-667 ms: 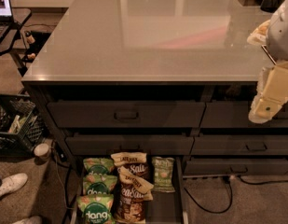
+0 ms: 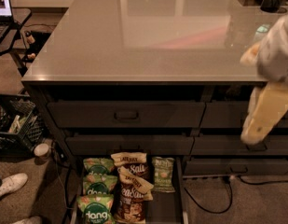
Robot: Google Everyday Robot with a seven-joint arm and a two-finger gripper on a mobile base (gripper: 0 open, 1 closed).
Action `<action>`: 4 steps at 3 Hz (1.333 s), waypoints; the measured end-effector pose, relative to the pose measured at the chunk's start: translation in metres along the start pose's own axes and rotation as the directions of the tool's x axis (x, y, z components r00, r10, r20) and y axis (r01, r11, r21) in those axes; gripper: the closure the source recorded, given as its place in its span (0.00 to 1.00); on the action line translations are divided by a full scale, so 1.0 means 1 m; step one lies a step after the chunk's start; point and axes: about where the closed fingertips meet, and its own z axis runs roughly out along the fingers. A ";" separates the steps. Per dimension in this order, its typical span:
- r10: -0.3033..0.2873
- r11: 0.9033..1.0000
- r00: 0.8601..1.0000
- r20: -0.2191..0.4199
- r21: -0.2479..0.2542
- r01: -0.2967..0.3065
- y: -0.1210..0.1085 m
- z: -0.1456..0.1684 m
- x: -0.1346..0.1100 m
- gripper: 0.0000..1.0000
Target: Pick green jalapeno chip bag from bottom drawer and place on counter
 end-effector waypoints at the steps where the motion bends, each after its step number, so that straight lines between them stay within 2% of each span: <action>1: -0.009 0.998 1.000 0.030 -0.063 0.011 0.038 0.056 -0.004 0.00; 2: -0.006 0.985 1.000 0.024 -0.172 0.010 0.083 0.140 0.010 0.00; 3: -0.006 0.985 1.000 0.024 -0.170 0.010 0.082 0.140 0.010 0.00; 4: -0.005 0.982 0.999 0.052 -0.190 0.015 0.088 0.152 0.009 0.00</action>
Offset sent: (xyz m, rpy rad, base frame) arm -0.0599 0.0454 -0.2503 0.0987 0.2703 0.0693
